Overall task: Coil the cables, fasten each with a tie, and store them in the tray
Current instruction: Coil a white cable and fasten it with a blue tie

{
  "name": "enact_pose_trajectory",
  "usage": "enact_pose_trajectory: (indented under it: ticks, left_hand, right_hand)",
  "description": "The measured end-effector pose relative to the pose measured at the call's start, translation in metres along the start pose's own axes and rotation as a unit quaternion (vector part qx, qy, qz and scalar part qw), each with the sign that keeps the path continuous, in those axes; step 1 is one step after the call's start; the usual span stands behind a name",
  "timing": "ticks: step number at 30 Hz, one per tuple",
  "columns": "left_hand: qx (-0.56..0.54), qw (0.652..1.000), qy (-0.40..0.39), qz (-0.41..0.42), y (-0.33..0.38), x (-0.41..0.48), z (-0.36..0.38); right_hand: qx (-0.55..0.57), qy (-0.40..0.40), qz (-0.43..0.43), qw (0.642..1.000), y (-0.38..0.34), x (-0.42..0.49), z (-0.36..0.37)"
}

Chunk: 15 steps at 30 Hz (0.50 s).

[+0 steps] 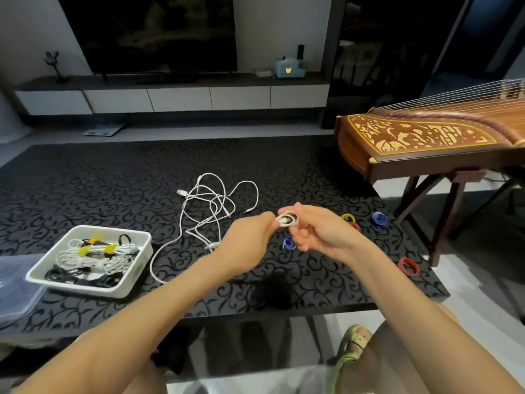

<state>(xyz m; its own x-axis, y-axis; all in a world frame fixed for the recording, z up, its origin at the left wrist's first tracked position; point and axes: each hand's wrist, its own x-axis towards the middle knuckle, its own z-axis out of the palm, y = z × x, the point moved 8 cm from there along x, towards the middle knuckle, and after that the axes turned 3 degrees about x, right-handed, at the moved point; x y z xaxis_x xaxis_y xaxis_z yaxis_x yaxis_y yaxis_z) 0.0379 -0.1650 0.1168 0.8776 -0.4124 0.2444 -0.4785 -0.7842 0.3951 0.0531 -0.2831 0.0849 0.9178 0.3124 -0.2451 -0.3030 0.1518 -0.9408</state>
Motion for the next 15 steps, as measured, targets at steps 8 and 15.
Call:
enact_pose_trajectory:
  ticks: [8,15]
  left_hand:
    - [-0.301,0.919,0.032,-0.252,-0.068,0.016,0.037]
    - [-0.484,0.811,-0.001,-0.329,-0.08,-0.009,0.065]
  right_hand:
    - [-0.677,0.144,-0.037,0.721,0.05,0.036,-0.039]
    - [-0.623,0.161,-0.057,0.763,0.076,0.052,-0.024]
